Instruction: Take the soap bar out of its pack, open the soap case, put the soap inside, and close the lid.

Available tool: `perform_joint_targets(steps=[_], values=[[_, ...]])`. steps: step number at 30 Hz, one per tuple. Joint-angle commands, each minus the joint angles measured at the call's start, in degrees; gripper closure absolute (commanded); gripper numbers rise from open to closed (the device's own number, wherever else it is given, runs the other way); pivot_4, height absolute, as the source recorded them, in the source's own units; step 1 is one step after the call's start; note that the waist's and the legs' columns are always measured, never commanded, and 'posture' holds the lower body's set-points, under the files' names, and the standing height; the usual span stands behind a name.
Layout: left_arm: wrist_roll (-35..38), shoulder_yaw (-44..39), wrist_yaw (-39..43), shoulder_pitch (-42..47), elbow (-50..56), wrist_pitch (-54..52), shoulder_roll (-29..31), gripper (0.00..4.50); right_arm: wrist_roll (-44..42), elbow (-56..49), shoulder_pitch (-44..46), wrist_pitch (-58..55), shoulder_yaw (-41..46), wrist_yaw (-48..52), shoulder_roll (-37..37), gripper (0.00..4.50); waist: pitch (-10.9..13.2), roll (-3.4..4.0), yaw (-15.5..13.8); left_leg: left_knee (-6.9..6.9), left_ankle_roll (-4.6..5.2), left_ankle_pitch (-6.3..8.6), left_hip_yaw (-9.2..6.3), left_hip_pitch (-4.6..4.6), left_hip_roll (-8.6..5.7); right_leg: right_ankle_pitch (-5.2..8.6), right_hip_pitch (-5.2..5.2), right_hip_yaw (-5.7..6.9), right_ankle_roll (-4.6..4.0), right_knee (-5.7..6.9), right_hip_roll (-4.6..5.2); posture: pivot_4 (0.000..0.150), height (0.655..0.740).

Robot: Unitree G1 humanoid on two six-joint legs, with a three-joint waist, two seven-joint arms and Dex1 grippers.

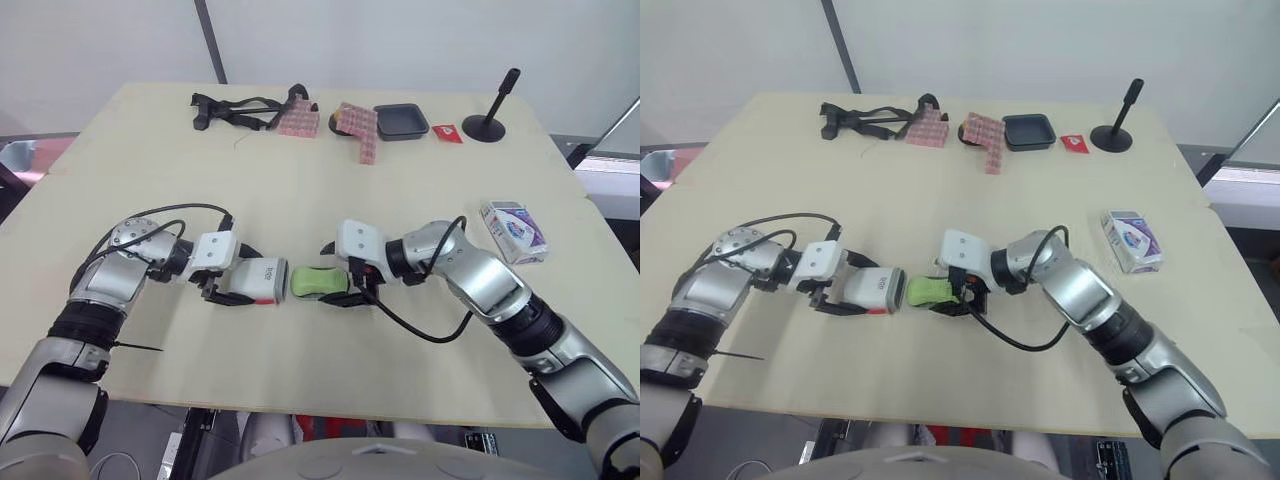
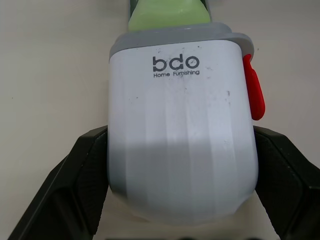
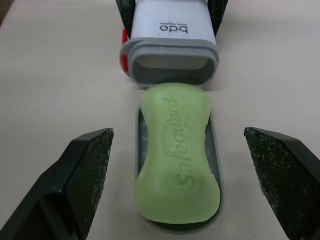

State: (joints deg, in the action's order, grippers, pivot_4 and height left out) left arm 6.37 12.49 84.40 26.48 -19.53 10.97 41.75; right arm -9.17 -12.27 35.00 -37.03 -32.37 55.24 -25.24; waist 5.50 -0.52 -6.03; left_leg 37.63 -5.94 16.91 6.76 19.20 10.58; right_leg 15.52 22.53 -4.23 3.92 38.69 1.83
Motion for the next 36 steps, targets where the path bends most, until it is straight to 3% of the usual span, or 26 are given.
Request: perform_joint_targets(steps=[1, 23, 29, 36], values=[[0.9, -0.5, -0.4, -0.5, 2.0, -0.9, 0.3, 0.82, 1.5, 0.0, 1.1, 0.0, -0.4, -1.0, 1.1, 0.0, 0.0, 0.0, 0.0, 0.0, 0.0, 0.0, 0.0, 0.01, 0.0, 0.0, 0.0, 0.0, 0.0, 0.0, 0.0, 0.15, 0.74], [0.9, -0.5, -1.3, -1.2, 2.6, -1.8, 0.3, 0.82, 7.2, 10.3, 0.7, 3.6, -3.8, -0.8, 5.5, 0.0, 0.0, 0.0, 1.0, 0.0, -0.04, -0.02, 0.01, 0.02, 0.0, 0.0, 0.03, -0.01, -0.01, 0.16, 0.0, 0.15, 0.74], [0.8, -0.6, -1.5, -1.3, 2.6, -1.8, 0.3, 0.87, 8.0, 9.8, -0.6, 3.6, -4.3, 0.3, 3.9, 1.78, 0.0, 0.0, 1.2, 0.0, -0.05, -0.03, 0.01, 0.0, 0.0, 0.01, 0.01, -0.01, -0.02, 0.2, 0.01, 0.15, 0.74], [1.0, -0.4, -1.7, -1.2, 2.6, -1.8, 0.0, 0.87, 8.0, 8.8, -1.1, 4.0, -3.6, 0.6, 2.6, 1.93, 0.0, 0.0, 1.0, 0.0, -0.04, -0.04, 0.01, -0.08, 0.0, 0.01, -0.04, 0.0, -0.02, 0.2, 0.03, 0.15, 0.74]])
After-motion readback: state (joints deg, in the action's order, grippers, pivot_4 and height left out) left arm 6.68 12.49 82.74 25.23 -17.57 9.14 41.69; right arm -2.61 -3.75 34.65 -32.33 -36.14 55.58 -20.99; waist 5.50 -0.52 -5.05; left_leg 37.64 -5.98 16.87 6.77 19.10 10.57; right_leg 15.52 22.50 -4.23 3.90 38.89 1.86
